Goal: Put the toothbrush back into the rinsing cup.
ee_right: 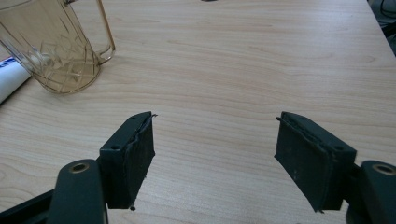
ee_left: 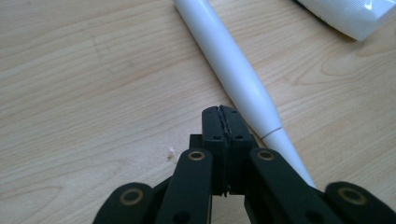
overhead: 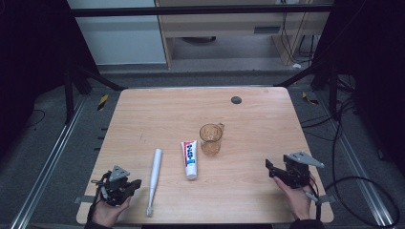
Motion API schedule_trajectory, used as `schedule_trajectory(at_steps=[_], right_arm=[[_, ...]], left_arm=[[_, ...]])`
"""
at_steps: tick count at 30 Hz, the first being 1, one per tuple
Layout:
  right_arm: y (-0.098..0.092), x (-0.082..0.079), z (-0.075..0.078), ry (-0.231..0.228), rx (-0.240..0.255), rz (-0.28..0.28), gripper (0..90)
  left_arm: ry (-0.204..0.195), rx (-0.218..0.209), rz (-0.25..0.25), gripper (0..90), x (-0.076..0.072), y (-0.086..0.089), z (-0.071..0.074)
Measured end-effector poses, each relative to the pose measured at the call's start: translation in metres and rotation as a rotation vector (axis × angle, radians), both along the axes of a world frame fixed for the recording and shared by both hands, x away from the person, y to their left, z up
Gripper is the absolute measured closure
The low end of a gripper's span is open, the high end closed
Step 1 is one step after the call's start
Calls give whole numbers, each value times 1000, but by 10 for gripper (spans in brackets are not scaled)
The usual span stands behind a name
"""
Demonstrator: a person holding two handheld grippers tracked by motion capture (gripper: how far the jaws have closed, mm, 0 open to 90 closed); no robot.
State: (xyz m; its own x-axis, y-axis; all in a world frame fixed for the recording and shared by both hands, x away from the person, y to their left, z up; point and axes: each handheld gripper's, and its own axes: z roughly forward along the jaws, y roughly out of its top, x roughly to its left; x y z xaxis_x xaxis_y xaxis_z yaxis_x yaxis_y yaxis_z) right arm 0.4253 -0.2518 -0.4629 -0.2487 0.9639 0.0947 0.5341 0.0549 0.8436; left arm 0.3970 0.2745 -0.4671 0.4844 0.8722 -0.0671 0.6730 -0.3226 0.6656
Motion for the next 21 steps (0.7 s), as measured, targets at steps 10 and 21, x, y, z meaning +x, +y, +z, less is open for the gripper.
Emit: schedule_trajectory(at_steps=[10, 21], right_arm=[[-1, 2, -3, 20, -4, 0, 276], [-2, 3, -5, 20, -14, -2, 270]], left_arm=[[63, 13, -90, 897, -9, -11, -7], [88, 18, -138, 898, -13, -20, -11]])
